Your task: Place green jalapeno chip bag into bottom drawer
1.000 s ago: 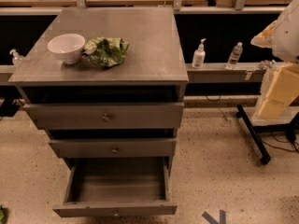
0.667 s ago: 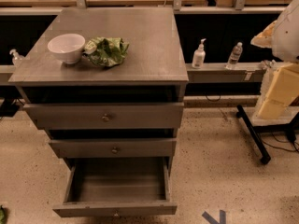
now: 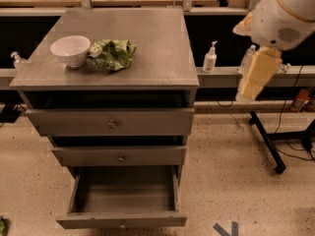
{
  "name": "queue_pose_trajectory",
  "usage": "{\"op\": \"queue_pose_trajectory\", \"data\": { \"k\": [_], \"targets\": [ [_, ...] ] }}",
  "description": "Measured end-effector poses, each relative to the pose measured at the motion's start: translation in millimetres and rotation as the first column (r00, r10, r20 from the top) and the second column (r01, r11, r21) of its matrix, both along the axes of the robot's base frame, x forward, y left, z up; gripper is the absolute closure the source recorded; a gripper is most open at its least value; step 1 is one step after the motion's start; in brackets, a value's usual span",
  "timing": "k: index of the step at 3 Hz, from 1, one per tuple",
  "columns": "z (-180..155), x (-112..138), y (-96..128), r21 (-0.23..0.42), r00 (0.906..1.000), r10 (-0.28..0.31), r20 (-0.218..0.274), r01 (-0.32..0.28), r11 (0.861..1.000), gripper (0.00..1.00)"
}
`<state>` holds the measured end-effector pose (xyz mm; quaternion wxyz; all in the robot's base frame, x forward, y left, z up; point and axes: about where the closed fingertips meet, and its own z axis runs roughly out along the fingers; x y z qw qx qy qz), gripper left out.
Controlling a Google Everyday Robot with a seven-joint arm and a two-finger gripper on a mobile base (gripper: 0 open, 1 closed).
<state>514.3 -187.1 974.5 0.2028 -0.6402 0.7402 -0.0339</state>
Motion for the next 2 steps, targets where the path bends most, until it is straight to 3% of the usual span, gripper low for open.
{"op": "queue_pose_trajectory", "data": {
  "k": [1,2],
  "targets": [
    [-17,81,55,0.004,0.9918,0.127,-0.013,-0.127,0.992,0.00],
    [-45,154,123,0.018,0.9727,0.228,-0.042,-0.228,0.974,0.00]
  ]
}}
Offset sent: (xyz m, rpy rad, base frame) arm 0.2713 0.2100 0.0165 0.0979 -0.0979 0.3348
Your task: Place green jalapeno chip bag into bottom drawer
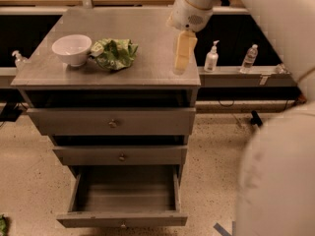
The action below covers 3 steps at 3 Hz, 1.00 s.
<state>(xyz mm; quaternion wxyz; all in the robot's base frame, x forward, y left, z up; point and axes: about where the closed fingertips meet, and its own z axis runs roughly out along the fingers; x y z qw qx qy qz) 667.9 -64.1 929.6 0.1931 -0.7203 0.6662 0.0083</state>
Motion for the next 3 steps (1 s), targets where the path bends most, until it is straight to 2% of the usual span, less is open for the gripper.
{"op": "queue_pose_trajectory", "data": {
  "k": [1,2,3],
  "targets": [
    [-14,48,61,0.039,0.9983,0.058,-0.004,-0.057,0.998,0.00],
    [3,79,108,0.133,0.9963,0.069,0.051,-0.076,0.988,0.00],
    [26,96,141,0.223,0.9920,0.065,0.108,-0.088,0.971,0.00]
  ]
}}
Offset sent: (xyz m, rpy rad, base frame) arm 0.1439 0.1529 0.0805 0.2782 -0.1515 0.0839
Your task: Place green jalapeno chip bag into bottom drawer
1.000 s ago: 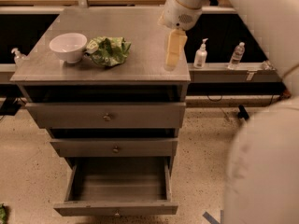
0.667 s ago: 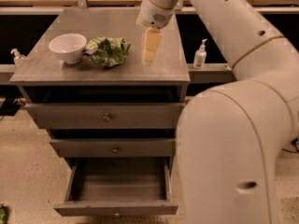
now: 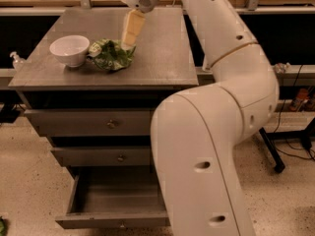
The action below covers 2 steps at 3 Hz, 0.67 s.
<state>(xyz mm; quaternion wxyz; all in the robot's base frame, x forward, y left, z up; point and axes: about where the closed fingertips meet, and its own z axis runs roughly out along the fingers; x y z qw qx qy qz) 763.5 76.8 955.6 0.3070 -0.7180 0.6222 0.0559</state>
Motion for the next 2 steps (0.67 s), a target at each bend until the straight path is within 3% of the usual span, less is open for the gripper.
{"op": "queue_pose_trajectory", "data": {
  "k": [1,2],
  "targets": [
    [-7,14,21,0.011,0.9998,-0.018,0.001,0.018,1.000,0.00],
    [-40,18,31,-0.014,0.9979,-0.025,-0.060,0.024,1.000,0.14]
  ]
}}
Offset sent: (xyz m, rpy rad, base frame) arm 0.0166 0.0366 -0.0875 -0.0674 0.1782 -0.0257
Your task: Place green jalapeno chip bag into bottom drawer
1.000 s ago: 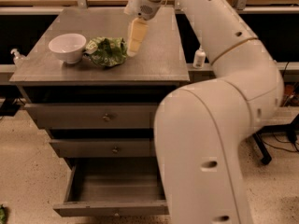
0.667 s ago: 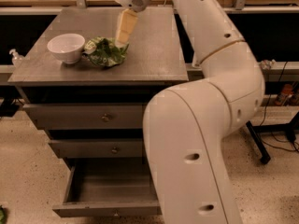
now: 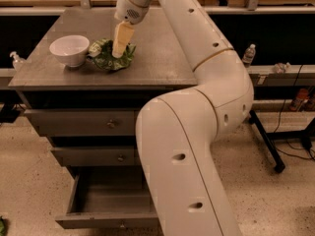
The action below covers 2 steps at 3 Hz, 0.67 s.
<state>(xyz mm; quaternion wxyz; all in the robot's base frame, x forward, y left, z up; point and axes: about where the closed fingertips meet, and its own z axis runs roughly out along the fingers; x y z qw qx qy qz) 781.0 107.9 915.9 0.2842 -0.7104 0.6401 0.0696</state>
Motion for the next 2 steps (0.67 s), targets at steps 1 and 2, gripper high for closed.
{"op": "queue_pose_trajectory", "data": {
  "k": [1,2],
  "targets": [
    [-42,-5,12,-0.041,0.9966,0.017,-0.081,-0.020,0.999,0.23],
    [-70,-13,19,-0.059,0.9901,0.033,-0.137,-0.041,0.997,0.48]
  ]
}}
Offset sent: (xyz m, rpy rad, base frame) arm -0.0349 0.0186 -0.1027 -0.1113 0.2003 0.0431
